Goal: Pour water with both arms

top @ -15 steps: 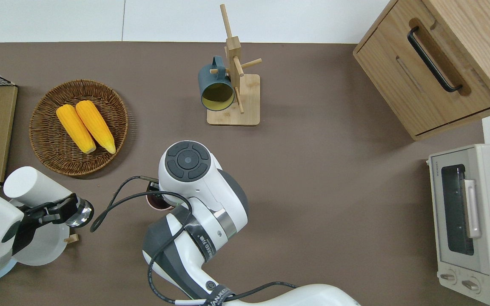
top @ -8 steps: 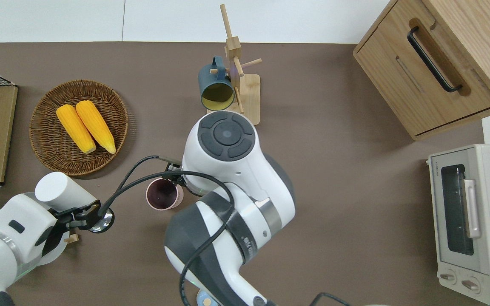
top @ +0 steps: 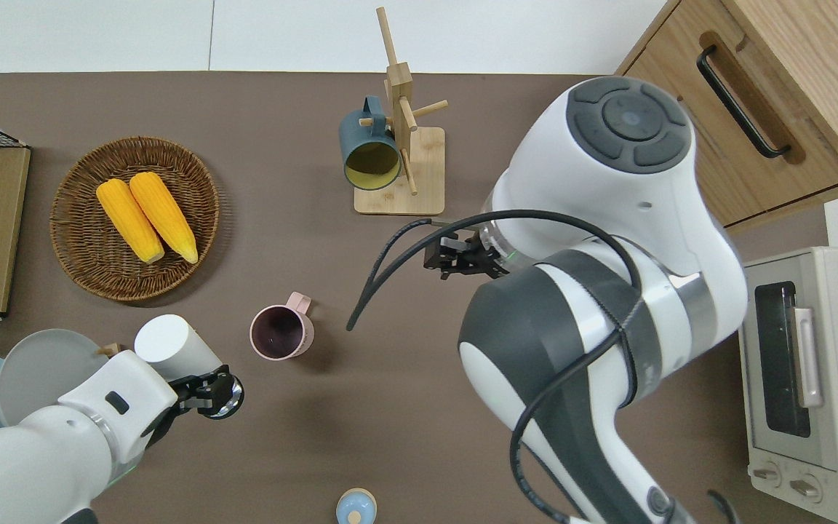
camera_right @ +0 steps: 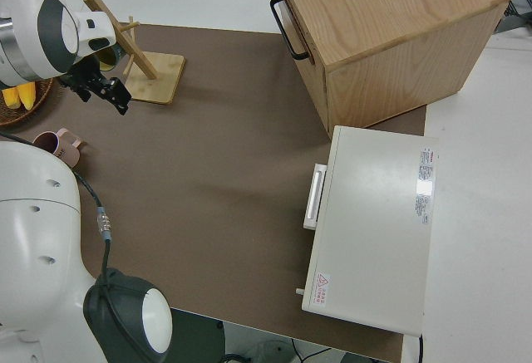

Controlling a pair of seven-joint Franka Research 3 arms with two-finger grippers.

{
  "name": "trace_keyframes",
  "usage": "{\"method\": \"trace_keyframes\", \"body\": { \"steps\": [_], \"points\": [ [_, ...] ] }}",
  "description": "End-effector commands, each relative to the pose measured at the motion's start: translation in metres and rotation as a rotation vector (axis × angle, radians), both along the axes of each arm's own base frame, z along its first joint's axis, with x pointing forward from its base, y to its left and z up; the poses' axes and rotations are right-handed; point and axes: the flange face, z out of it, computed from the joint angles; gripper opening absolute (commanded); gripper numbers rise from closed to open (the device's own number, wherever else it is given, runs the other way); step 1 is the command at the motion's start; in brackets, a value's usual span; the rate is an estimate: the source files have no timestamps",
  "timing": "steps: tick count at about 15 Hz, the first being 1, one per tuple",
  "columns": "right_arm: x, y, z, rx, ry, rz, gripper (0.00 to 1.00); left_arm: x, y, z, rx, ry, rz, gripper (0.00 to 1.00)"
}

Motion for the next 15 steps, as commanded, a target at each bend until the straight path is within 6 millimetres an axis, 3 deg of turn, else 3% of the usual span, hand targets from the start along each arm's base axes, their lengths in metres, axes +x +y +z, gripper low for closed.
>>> {"method": "trace_keyframes", "body": {
  "steps": [1, 9, 15],
  "points": [
    [0.003, -0.052, 0.004, -0.057, -0.019, 0.11, 0.992, -0.015, -0.029, 0.001, 0.002, -0.028, 0.017, 0.0],
    [0.018, -0.172, 0.028, -0.125, -0.071, 0.217, 0.992, -0.024, -0.05, -0.024, 0.038, 0.009, -0.008, 0.0],
    [0.016, -0.233, 0.043, -0.129, -0.09, 0.253, 0.992, -0.03, -0.058, -0.039, 0.069, 0.088, -0.03, 0.0]
  ]
}}
